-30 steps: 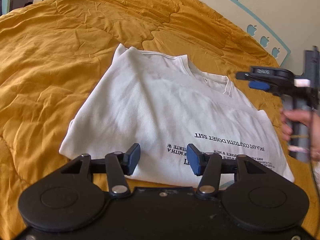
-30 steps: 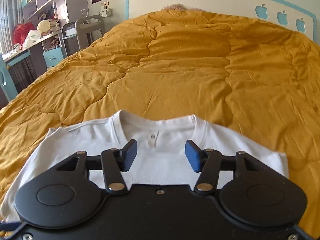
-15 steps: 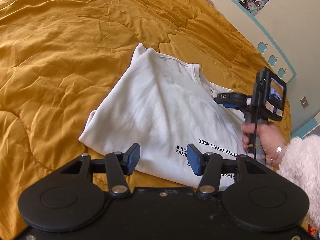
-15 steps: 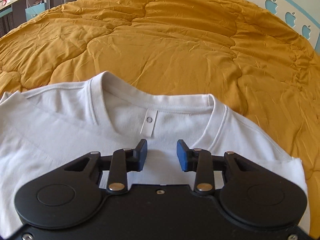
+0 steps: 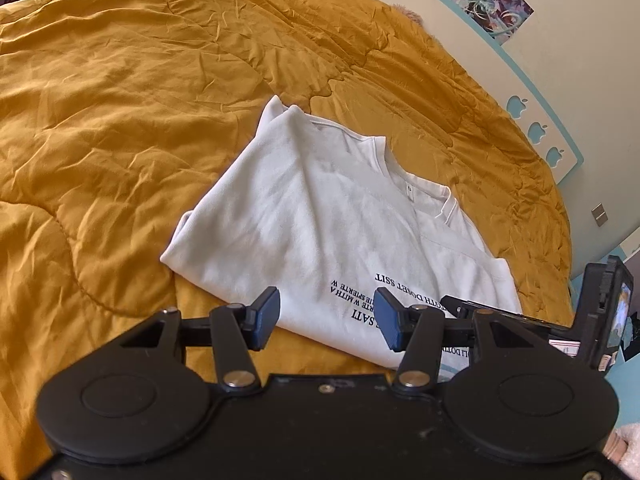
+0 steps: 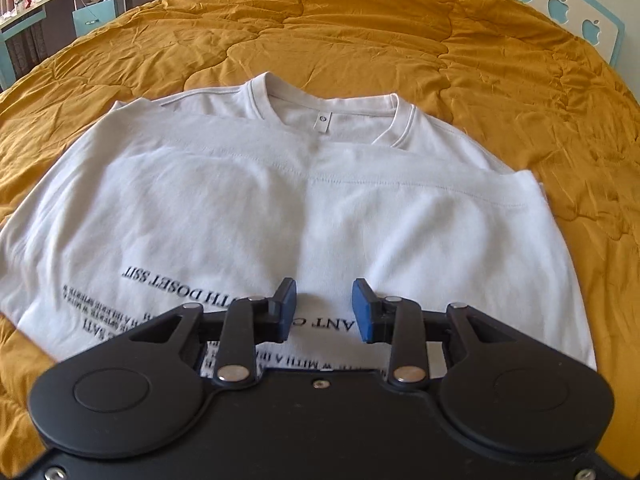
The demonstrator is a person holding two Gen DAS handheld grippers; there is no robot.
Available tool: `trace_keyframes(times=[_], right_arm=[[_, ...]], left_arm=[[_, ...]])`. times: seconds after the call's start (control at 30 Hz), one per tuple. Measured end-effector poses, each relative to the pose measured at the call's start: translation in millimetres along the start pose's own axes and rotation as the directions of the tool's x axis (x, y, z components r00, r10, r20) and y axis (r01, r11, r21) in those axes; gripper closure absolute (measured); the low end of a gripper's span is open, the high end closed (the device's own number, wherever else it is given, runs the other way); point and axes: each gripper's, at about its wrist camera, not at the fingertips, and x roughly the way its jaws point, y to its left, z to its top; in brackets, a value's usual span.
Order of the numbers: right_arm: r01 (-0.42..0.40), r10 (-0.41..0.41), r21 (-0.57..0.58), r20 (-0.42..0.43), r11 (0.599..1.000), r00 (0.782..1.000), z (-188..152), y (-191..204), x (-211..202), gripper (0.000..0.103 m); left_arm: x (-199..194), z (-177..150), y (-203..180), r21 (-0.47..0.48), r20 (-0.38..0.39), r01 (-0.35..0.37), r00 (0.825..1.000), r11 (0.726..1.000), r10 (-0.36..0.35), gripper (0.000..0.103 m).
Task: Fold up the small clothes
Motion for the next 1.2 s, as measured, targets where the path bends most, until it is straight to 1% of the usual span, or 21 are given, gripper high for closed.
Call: trace_keyframes(times=[0.07, 0.13, 0.27, 0.37, 0.47, 0.53, 0.6, 0.63, 0.7, 0.77, 0.83, 0.93, 1.0, 1.1, 1.13, 1.2], right_arm=[[-0.013, 0.013, 0.005, -0.006, 1.000, 1.000, -8, 1, -9, 0.070], [-0.023, 0.024, 0.009, -0.030, 1.000, 0.999, -17, 2, -15, 0.070], [-0.025, 0.025, 0.005, -0.031, 1.000, 0.999, -38, 7, -28, 0.070], [-0.041, 0.041, 0.016, -0.044, 0.999, 0.998, -51, 10, -34, 0.070], [-0.023, 0.021, -0.043, -0.032, 0.999, 0.999, -58, 16, -33, 0.070], [-0.009, 0.007, -0.049, -0.032, 0.999, 0.999, -54, 18, -33, 0.070], [0.012, -0.010, -0.082, 0.020, 0.997, 1.000, -49, 26, -40, 0.070], [0.006, 0.002, -0.124, 0.058, 0.992, 0.998, -46, 35, -46, 0.070], [-0.033, 0.056, -0.206, 0.105, 0.978, 0.993, -42, 57, -55, 0.070], [-0.078, 0.124, -0.302, 0.136, 0.950, 0.983, -41, 84, -63, 0.069], [-0.112, 0.190, -0.414, 0.153, 0.903, 0.970, -45, 116, -66, 0.069], [-0.145, 0.265, -0.550, 0.145, 0.822, 0.953, -54, 160, -63, 0.068], [-0.117, 0.270, -0.631, 0.152, 0.767, 0.951, -61, 186, -58, 0.067], [-0.001, 0.218, -0.723, 0.208, 0.691, 0.953, -71, 217, -49, 0.066], [0.022, 0.211, -0.742, 0.219, 0.670, 0.953, -72, 224, -45, 0.066], [0.058, 0.197, -0.753, 0.245, 0.655, 0.949, -71, 233, -41, 0.066]], left_arm=[[1, -3, 0, 0.000, -0.010, -0.005, 1.000, 1.000, 0.005, 0.048], [1, -6, 2, -0.007, -0.021, -0.007, 1.000, 1.000, 0.007, 0.048], [0, -9, 3, -0.012, -0.025, -0.004, 1.000, 1.000, 0.004, 0.048], [-1, -10, 5, -0.009, -0.025, -0.010, 1.000, 1.000, 0.010, 0.048], [-2, -8, 8, -0.021, -0.022, -0.009, 1.000, 1.000, 0.009, 0.048], [-7, -4, 12, -0.022, -0.008, -0.006, 1.000, 1.000, 0.006, 0.048], [-14, 3, 16, -0.019, 0.018, -0.014, 1.000, 1.000, 0.015, 0.048], [-17, 6, 19, -0.020, 0.030, -0.019, 0.999, 1.000, 0.020, 0.048], [-23, 14, 26, -0.022, 0.055, -0.030, 0.998, 0.999, 0.031, 0.048], [-28, 24, 34, -0.028, 0.070, -0.047, 0.996, 0.998, 0.049, 0.048], [-32, 34, 43, -0.037, 0.083, -0.059, 0.995, 0.998, 0.062, 0.048], [-34, 48, 55, -0.034, 0.092, -0.066, 0.993, 0.997, 0.069, 0.048], [-32, 56, 63, -0.030, 0.083, -0.065, 0.994, 0.997, 0.067, 0.048], [-22, 72, 80, -0.066, 0.050, -0.015, 0.999, 0.998, 0.019, 0.048], [-17, 77, 86, -0.080, 0.043, -0.001, 0.999, 0.997, 0.005, 0.048], [-5, 89, 96, -0.090, 0.032, 0.029, 0.999, 0.996, -0.026, 0.048]])
